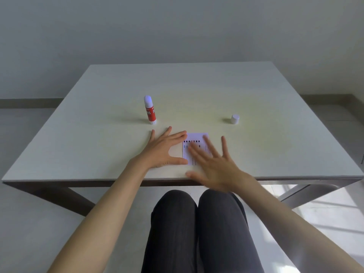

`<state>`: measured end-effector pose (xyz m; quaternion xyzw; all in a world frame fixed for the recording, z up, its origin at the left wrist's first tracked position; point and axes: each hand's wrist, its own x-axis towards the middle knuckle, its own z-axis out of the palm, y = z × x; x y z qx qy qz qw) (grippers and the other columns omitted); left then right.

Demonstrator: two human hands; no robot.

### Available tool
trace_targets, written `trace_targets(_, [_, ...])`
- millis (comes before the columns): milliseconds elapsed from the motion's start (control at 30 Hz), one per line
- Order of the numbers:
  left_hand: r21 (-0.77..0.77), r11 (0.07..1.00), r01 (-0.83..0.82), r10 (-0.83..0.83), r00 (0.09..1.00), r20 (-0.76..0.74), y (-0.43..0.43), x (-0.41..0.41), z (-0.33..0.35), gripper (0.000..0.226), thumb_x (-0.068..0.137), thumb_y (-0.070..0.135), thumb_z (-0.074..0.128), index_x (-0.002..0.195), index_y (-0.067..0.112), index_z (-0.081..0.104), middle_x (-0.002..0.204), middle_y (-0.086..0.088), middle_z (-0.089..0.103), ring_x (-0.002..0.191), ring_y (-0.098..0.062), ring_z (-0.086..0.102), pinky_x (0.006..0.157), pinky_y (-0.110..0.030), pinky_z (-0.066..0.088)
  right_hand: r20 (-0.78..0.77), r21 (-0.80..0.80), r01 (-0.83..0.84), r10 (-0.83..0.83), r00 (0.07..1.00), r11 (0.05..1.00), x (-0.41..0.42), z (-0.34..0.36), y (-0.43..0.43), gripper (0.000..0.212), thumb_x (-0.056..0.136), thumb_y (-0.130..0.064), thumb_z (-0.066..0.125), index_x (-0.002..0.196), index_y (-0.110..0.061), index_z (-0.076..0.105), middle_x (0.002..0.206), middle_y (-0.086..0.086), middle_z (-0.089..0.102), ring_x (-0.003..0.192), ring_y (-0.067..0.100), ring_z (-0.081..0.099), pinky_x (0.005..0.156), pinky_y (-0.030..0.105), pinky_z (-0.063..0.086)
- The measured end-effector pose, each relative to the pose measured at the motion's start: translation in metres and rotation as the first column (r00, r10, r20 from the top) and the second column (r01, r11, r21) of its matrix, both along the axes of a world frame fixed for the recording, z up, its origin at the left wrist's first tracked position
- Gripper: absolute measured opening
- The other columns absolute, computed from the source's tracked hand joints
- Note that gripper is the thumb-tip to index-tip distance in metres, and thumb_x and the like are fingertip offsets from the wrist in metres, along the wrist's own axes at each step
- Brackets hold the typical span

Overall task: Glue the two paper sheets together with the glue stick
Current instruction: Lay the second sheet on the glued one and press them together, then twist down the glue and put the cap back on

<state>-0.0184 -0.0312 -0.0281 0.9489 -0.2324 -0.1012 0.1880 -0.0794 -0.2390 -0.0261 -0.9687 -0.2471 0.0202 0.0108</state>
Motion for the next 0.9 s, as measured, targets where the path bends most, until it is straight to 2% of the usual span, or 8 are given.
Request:
trace_targets(67, [-0.004,1.000,-0.002,0.002,1.000,-0.002,0.000,0.000,-0.001,0.091,0.068,0.074,0.052,0.146,0.040,0.019,0.154,0.028,0.011,0.146,-0.009,-0.008,0.111,-0.054,-0.015,-0.012,0.006,-0.070,0.070,0.998,0.998,-0.010,-0.007,0.006,0.084,0.079,-0.076,0.000,0.150,-0.030,-0.006,0.161,-0.013,-0.005,0.146,0.020,-0.020,0.107,0.054,-0.030])
trace_targets(200, [0.022,1.000,0.001,-0.001,1.000,0.003,-0.001,0.000,-0.001,0.092,0.071,0.072,0.053,0.147,0.037,0.016,0.156,0.025,0.010,0.146,-0.010,-0.009,0.111,-0.055,-0.015,-0.043,-0.026,0.184,-0.185,0.982,0.982,0.018,0.005,-0.013,0.075,0.087,-0.069,0.008,0.149,-0.031,-0.009,0.160,-0.014,-0.009,0.146,0.025,-0.020,0.110,0.060,-0.021])
trace_targets(333, [-0.015,1.000,-0.008,0.008,1.000,-0.011,-0.001,-0.001,-0.001,0.089,0.071,0.070,0.055,0.146,0.039,0.019,0.155,0.027,0.011,0.146,-0.009,-0.010,0.110,-0.053,-0.017,0.006,-0.011,-0.042,0.042,0.999,0.999,-0.007,-0.012,0.008,0.091,0.074,-0.079,-0.011,0.150,-0.029,-0.005,0.159,-0.015,-0.006,0.147,0.022,-0.017,0.105,0.054,-0.031])
trace_targets(400, [-0.007,1.000,-0.008,0.008,1.000,-0.011,-0.001,0.000,-0.001,0.090,0.071,0.070,0.055,0.146,0.039,0.018,0.155,0.027,0.011,0.146,-0.008,-0.010,0.110,-0.053,-0.017,-0.008,0.015,0.005,-0.005,1.000,1.000,0.000,-0.010,0.000,0.093,0.069,-0.078,-0.021,0.149,-0.033,-0.006,0.157,-0.020,-0.011,0.147,0.021,-0.017,0.107,0.055,-0.028])
trace_targets(500, [0.011,1.000,-0.006,0.006,1.000,-0.013,-0.002,0.000,-0.001,0.092,0.071,0.071,0.055,0.147,0.037,0.016,0.156,0.025,0.010,0.146,-0.009,-0.011,0.111,-0.054,-0.018,-0.039,-0.002,0.195,-0.195,0.980,0.981,0.019,0.000,-0.015,0.084,0.076,-0.073,-0.008,0.149,-0.031,-0.010,0.159,-0.015,-0.013,0.146,0.026,-0.020,0.110,0.060,-0.019])
trace_targets(633, [-0.017,1.000,-0.013,0.012,1.000,-0.014,-0.001,-0.001,-0.001,0.090,0.070,0.070,0.055,0.146,0.040,0.018,0.154,0.029,0.011,0.145,-0.008,-0.010,0.110,-0.053,-0.018,-0.036,-0.008,-0.053,0.052,0.998,0.999,-0.001,-0.011,0.007,0.089,0.074,-0.079,-0.008,0.149,-0.031,-0.010,0.160,-0.015,-0.007,0.145,0.019,-0.022,0.107,0.054,-0.027])
trace_targets(800, [-0.006,1.000,-0.012,0.012,1.000,-0.028,0.000,-0.001,-0.001,0.092,0.070,0.073,0.054,0.146,0.039,0.016,0.154,0.028,0.009,0.145,-0.007,-0.011,0.111,-0.054,-0.018,-0.109,-0.002,0.186,-0.185,0.977,0.983,0.031,0.006,-0.014,0.076,0.086,-0.070,0.007,0.149,-0.031,-0.010,0.160,-0.015,-0.011,0.146,0.025,-0.019,0.112,0.060,-0.016])
trace_targets(900, [0.005,1.000,-0.012,0.012,1.000,-0.013,0.000,-0.001,-0.001,0.093,0.070,0.074,0.052,0.147,0.039,0.014,0.155,0.028,0.009,0.145,-0.007,-0.012,0.111,-0.053,-0.018,-0.049,0.004,0.074,-0.073,0.996,0.997,0.019,-0.001,-0.001,0.086,0.079,-0.074,0.002,0.150,-0.027,-0.008,0.160,-0.011,-0.010,0.147,0.023,-0.017,0.113,0.059,-0.016])
